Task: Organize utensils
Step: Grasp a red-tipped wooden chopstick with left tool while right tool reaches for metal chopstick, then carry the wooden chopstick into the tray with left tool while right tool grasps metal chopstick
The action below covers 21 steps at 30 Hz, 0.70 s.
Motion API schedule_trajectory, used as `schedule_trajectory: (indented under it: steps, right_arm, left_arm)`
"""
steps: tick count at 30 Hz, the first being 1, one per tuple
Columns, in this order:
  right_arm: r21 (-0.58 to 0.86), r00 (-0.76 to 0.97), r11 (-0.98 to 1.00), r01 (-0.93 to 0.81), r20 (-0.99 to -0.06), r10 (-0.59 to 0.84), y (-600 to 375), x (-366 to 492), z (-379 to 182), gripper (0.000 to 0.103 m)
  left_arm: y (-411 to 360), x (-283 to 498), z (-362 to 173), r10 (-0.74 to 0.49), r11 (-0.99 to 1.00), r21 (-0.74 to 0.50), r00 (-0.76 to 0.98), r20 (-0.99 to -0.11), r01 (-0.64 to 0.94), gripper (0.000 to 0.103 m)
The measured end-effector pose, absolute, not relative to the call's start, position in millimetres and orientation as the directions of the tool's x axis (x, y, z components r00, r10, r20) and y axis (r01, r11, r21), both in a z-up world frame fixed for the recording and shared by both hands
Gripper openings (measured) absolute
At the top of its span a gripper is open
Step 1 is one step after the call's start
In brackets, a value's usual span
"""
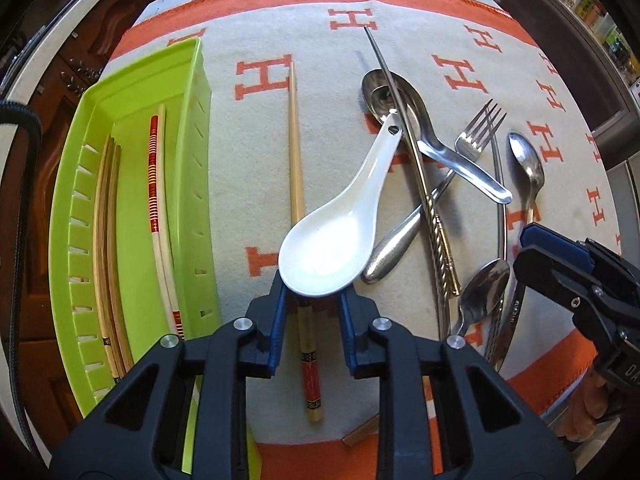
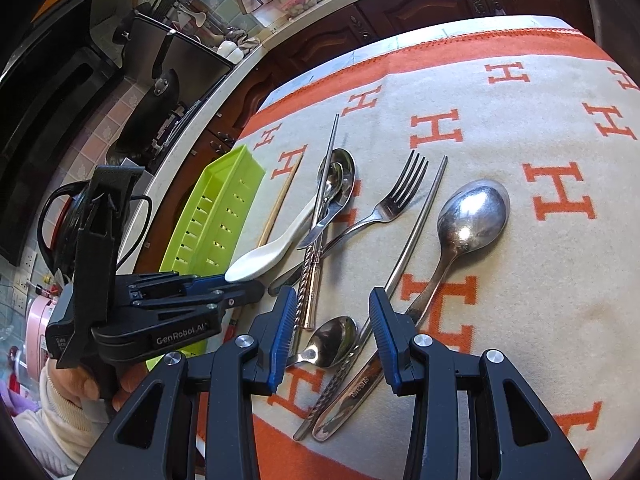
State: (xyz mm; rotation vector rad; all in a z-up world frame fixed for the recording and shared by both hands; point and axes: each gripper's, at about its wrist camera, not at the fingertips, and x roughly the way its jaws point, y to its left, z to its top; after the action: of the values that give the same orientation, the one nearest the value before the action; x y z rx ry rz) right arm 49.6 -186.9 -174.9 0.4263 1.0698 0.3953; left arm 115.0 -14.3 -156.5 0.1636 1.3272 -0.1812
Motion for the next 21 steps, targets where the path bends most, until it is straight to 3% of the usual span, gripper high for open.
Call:
schedule_trajectory:
  steps: [3,4,5,13,21]
  right_arm:
    - [0.512,0.42,0.851,-0.114,-0.752,0.508,-183,51,-174,0.039]
    - [0.51,0.417,0.852,-0.119,-0.753,0.509,-181,52,-174,0.039]
    - [0.508,0.414,0.852,-0.124,-0.754,0.51,-179,52,-174,0.039]
    - [0.47,0.381,0.864,-0.179,-0.777,0.501,-153,54,-173,0.039]
    - [0.423,0.365,0.875,-0.234,-0.796,0.483,-122,66,-173,0.026]
  left_arm:
    - [-15,112,-156,-0.036,0.975,0.023,0.256,-0.966,0.222,0.018]
    - [-14,110,-156,-0.025,0.976,0.036,0.273,-0.962,0.214,0.006]
    - [-12,109,-155,-0.034,0.979,0.024,0.283,-0.959,0.201,0.004]
    - [-1,88,-150,-0.116,0.987,-0.073,0.324,-0.939,0.142,0.004]
    - [29,64,-118,-0.163,0.986,-0.138,0.397,-0.903,0.091,0.004]
